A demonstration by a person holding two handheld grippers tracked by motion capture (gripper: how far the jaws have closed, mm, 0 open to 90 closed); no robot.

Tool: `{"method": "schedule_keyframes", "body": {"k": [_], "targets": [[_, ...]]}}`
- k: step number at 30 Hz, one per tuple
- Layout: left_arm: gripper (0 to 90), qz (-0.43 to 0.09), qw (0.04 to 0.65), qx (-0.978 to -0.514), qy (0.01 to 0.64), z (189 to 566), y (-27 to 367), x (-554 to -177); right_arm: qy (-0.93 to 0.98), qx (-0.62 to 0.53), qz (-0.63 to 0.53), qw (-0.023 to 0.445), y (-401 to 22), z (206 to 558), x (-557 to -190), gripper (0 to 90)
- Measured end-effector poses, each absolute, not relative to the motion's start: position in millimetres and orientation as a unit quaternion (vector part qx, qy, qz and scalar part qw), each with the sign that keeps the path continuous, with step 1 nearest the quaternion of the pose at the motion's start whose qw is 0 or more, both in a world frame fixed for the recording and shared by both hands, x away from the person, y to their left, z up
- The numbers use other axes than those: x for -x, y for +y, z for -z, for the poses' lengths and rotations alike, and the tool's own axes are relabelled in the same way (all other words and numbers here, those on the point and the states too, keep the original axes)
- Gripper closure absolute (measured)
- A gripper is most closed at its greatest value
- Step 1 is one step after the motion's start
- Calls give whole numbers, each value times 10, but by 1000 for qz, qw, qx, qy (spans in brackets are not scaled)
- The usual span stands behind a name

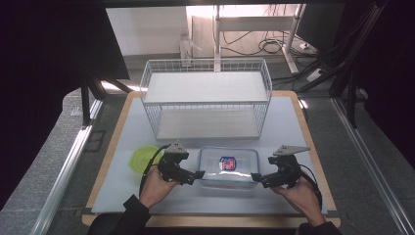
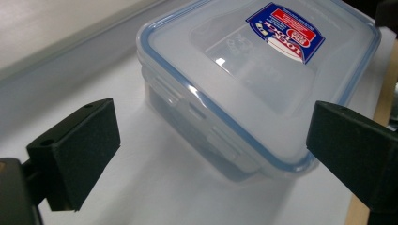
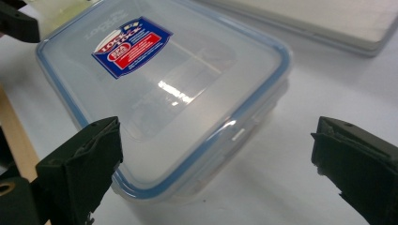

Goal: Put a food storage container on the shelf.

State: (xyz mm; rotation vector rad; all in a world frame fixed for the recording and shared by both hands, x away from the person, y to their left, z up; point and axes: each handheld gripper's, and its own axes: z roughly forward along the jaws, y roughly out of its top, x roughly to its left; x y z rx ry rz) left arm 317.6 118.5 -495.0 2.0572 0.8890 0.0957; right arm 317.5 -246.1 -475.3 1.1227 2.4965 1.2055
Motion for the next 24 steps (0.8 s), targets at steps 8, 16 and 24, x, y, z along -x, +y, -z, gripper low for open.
{"method": "schedule_keyframes", "body": {"k": [8,16,24], "targets": [[17,21,424,-828,367,5035,1047,-3361,839,-382,-388,9,-2359,4847,-3283,39],[0,88,426,-816,381,5110,946,-3479,822,-404,-399,-57,-2332,4937,-3423,49],[104,96,430,-814,379,5076,1049,-3383,810,-423,-400,-72,-2396,4904,-3380,168]]}}
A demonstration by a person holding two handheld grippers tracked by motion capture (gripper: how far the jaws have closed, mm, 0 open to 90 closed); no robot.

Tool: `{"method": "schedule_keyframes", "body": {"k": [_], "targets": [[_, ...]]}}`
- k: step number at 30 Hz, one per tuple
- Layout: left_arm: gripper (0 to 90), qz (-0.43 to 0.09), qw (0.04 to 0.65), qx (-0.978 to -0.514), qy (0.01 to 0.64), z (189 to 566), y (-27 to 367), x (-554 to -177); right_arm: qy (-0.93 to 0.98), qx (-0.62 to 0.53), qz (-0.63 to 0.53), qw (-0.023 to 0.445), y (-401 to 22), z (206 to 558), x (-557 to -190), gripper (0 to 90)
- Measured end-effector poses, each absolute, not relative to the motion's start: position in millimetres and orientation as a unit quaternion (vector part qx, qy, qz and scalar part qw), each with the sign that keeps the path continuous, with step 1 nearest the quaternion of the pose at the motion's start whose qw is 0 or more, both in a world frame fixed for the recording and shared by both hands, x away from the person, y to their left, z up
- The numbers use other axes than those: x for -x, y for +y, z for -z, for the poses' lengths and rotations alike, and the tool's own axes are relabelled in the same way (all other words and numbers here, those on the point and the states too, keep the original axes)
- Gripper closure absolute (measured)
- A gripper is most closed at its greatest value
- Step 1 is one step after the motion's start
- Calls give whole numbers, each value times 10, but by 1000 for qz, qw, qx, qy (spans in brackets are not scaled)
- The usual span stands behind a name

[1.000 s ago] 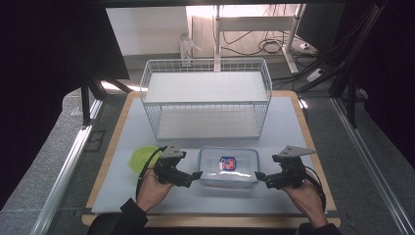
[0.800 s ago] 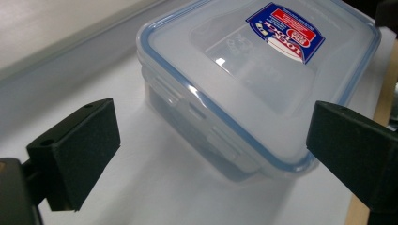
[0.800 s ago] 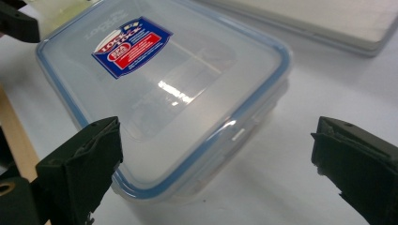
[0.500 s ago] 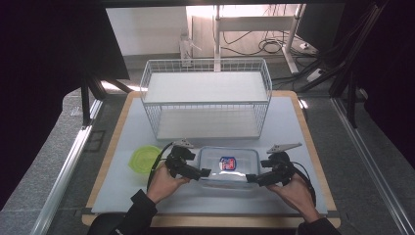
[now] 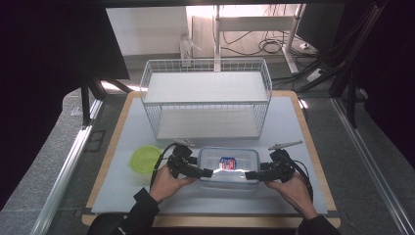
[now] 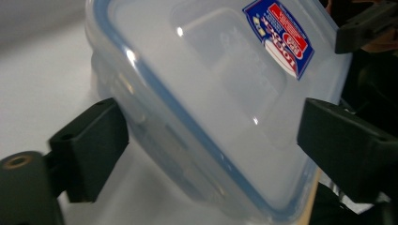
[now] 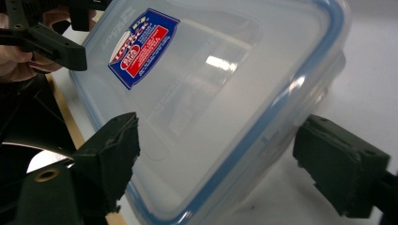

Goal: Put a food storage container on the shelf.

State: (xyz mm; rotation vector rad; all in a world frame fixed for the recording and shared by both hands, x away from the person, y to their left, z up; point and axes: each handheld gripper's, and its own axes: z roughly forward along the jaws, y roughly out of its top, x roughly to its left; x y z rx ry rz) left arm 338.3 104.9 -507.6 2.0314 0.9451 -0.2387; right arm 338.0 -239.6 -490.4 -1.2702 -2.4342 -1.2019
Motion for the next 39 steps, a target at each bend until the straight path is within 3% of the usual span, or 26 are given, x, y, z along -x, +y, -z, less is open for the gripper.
{"method": "schedule_keyframes", "body": {"k": [4,8,16,25,39], "targets": [[181,89,438,-817,364,5050,1127,-3268,-808,425,401,78,-2443,4876,-3293,249],[371,86,464,-804,361,5017,1251,-3178,-789,430,431,81,-2559,4825,-3222,426],[460,99,485,-782,379,5033,1322,-3118,-763,454,447,106,-2616,4826,-3213,504],[478,94,491,-775,387,5028,1322,-3088,-750,461,458,127,-2661,4853,-3236,528],[505,64,506,-763,398,4906,1374,-3069,-759,444,473,55,-2530,4664,-3131,538]]}}
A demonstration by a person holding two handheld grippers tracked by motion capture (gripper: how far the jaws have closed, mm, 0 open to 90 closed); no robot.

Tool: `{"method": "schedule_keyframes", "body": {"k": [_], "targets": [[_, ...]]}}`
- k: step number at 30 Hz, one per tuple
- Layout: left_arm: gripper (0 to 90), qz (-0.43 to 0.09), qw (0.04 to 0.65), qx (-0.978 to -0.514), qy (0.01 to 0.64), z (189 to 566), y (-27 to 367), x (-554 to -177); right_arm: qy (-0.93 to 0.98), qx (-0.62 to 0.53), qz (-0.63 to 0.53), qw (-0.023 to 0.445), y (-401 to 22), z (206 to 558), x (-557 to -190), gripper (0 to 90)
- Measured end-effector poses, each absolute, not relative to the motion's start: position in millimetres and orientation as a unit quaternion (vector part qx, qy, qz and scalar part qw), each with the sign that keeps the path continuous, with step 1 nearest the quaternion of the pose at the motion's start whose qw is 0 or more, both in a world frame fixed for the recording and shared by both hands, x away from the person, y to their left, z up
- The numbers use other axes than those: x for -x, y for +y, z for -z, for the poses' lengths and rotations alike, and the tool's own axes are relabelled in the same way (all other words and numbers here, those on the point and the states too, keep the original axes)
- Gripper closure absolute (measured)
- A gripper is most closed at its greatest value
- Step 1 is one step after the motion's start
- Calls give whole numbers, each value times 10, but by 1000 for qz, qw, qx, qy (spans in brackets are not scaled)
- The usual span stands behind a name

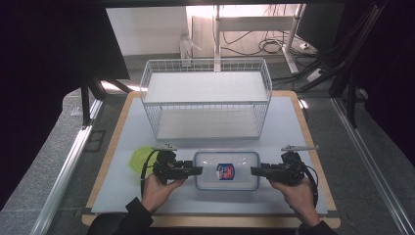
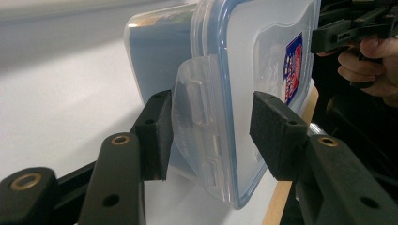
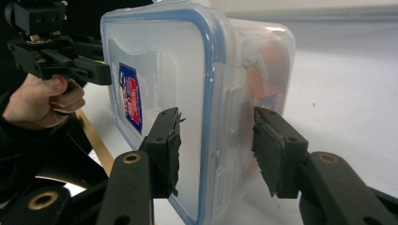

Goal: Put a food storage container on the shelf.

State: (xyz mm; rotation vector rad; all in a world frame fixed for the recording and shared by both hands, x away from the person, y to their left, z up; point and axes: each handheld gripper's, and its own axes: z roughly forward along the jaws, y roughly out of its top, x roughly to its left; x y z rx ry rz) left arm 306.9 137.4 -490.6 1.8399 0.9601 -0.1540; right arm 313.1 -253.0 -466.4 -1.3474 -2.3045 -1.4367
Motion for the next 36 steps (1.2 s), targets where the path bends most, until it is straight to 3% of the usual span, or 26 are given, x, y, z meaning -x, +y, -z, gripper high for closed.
{"method": "schedule_keyframes", "body": {"k": [19,36], "targets": [[516,6,533,-756,381,4210,1627,-3210,-747,406,525,38,-2339,4126,-3400,534],[517,-8,546,-743,387,3714,1856,-3489,-744,393,539,29,-2099,3587,-3784,533]]}}
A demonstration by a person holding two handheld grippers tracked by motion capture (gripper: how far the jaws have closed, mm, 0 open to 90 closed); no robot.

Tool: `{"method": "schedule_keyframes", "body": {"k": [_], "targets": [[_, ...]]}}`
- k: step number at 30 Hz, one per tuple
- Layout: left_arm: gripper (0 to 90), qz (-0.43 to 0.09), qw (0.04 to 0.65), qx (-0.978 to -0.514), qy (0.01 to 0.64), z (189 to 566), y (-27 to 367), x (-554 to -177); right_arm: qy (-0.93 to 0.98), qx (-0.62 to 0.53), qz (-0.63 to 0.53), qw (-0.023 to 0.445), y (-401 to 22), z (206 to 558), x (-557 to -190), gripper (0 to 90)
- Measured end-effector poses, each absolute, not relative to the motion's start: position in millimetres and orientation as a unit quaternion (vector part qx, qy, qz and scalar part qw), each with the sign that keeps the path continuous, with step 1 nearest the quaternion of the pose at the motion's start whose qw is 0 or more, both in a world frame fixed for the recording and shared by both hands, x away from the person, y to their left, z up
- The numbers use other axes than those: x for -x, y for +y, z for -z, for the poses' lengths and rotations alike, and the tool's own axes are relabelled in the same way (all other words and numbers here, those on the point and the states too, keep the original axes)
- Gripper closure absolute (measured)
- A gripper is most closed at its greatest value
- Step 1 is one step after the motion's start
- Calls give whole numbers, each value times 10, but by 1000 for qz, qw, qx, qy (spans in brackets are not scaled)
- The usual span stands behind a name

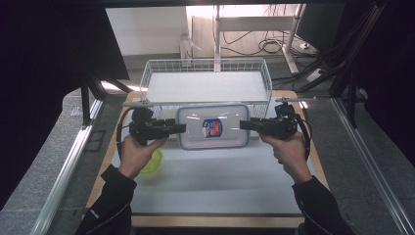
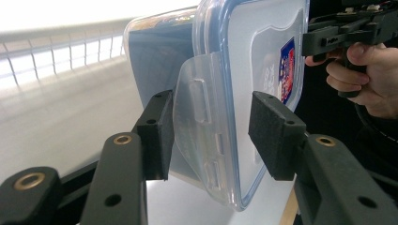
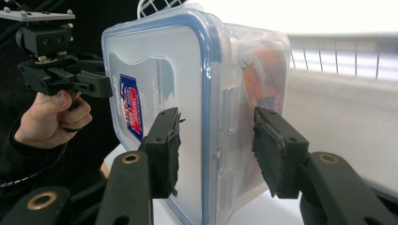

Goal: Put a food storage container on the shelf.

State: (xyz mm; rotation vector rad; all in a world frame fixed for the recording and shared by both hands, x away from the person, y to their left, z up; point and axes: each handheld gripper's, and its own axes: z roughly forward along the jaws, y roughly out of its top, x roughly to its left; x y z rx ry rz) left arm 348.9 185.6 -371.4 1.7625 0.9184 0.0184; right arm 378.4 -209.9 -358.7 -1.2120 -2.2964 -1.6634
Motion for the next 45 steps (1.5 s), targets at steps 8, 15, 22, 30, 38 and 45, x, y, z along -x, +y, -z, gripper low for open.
{"method": "schedule_keyframes", "body": {"k": [8,15,22,30,38,45], "targets": [[517,-11,549,-740,388,3486,1955,-3649,-741,391,546,22,-1995,3323,-3951,534],[518,-15,555,-735,389,3363,2028,-3786,-737,389,552,20,-1916,3176,-4118,533],[518,-15,557,-734,389,3229,2069,-3998,-731,393,558,17,-1870,3056,-4300,533],[519,-23,566,-727,387,3100,2085,-4229,-713,406,571,29,-1875,3013,-4526,532],[521,-16,574,-718,393,3104,2100,-4478,-707,416,571,29,-1863,2993,-4741,530],[519,-14,570,-716,402,3138,2087,-4611,-700,428,571,33,-1867,3002,-4903,527]]}}
